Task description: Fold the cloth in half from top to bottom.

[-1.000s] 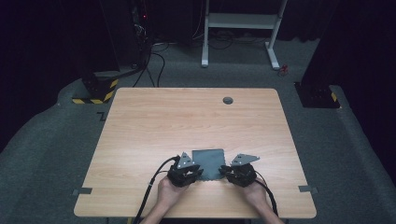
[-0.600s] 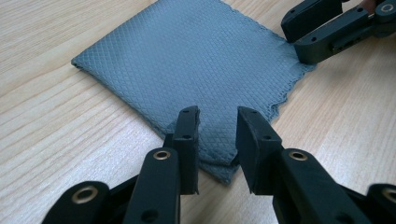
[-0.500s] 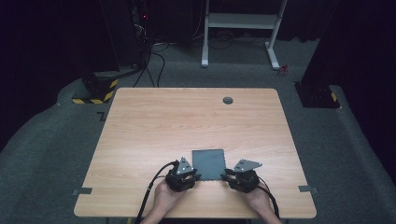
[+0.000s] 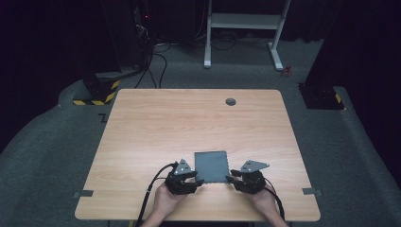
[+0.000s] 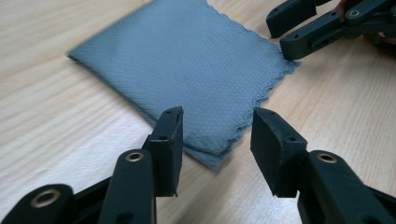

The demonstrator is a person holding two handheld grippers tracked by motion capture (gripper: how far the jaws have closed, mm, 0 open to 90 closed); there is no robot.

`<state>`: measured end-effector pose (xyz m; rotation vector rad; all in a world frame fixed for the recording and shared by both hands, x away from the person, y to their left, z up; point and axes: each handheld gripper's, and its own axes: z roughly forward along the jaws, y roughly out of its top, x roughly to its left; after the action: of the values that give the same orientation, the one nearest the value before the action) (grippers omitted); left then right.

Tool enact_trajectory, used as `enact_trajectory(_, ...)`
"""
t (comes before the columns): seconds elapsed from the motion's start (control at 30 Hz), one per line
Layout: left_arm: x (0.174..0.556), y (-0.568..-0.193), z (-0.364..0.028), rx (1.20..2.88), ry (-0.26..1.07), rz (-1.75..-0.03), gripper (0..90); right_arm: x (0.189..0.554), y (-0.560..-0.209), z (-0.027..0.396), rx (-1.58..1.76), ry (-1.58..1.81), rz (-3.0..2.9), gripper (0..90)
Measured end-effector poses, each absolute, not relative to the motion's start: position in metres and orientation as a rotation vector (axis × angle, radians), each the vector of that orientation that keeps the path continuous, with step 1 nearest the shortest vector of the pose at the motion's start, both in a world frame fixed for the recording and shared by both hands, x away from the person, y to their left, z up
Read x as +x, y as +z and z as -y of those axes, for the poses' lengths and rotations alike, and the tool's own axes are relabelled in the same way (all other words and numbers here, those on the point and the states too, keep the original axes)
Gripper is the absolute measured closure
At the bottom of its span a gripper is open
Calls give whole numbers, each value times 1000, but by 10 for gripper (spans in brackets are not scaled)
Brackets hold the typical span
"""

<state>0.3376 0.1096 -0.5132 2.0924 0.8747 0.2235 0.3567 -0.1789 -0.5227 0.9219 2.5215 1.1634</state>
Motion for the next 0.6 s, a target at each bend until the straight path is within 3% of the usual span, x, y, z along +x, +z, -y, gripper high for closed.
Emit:
enact_trajectory(0.3,374,-510,-117,2066,269,-1037,511,380,-510,188,1055,1246,-2443,643)
enact_trajectory(0.6,418,-512,-108,2049,307,-1166,478,420,-505,164,1153,1214,-2405,645)
